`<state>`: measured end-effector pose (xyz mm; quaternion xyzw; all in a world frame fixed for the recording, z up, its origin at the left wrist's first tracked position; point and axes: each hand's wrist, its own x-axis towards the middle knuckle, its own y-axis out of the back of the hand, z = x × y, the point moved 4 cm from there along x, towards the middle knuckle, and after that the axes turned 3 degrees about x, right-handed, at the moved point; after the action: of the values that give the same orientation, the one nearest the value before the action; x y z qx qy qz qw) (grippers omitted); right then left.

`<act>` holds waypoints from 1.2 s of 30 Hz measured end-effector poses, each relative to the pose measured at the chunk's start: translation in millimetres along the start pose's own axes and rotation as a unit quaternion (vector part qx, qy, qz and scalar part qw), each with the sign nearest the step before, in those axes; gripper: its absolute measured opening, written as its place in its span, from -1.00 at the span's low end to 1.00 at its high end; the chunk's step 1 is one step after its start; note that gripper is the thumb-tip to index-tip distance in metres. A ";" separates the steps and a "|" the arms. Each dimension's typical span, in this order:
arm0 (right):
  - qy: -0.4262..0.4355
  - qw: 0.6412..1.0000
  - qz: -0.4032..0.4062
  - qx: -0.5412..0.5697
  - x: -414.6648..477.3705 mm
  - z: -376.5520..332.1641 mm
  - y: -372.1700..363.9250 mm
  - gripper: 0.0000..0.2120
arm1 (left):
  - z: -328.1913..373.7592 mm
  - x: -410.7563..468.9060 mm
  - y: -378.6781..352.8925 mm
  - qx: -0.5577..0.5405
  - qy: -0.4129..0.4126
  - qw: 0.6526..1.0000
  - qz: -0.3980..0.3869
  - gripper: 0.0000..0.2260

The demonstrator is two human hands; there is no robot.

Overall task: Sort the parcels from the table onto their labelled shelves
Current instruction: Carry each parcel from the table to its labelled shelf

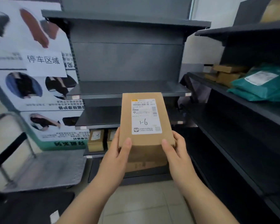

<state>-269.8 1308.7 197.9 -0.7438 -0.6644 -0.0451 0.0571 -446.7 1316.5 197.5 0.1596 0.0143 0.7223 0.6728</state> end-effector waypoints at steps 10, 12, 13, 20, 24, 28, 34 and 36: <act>-0.021 0.987 -0.158 -0.019 119.8 28.0 -76.3 -0.46 | -46.9 84.7 39.2 0.021 0.041 0.986 0.160 -0.56; -0.022 0.981 -0.189 -0.023 139.1 33.5 -100.9 -0.46 | -58.0 100.2 58.6 0.034 0.044 0.977 0.208 -0.47; -0.024 0.979 -0.201 -0.027 149.0 36.6 -113.7 -0.48 | -62.8 108.5 68.3 0.034 0.054 0.972 0.228 -0.46; -0.022 0.973 -0.223 -0.048 224.4 51.5 -211.7 -0.50 | -95.9 195.3 143.1 0.025 0.059 0.967 0.246 -0.52; -0.015 0.976 -0.212 -0.040 272.1 52.6 -278.3 -0.39 | -119.3 259.1 197.5 0.000 0.056 0.973 0.226 -0.59; -0.020 0.980 -0.195 -0.037 315.6 56.7 -330.6 -0.53 | -134.6 318.3 242.2 -0.001 0.054 0.978 0.204 -0.56; -0.019 0.985 -0.154 -0.081 363.4 67.0 -379.1 -0.44 | -145.2 381.1 278.8 0.016 0.041 0.983 0.181 -0.61; -0.019 0.983 -0.151 -0.102 379.1 69.9 -389.3 -0.49 | -152.2 398.1 287.2 0.025 0.057 0.982 0.176 -0.55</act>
<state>-614.4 1734.5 192.7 -0.6373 -0.7621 -0.1072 -0.0392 -779.9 1707.7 204.8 0.1353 0.0424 0.8369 0.5286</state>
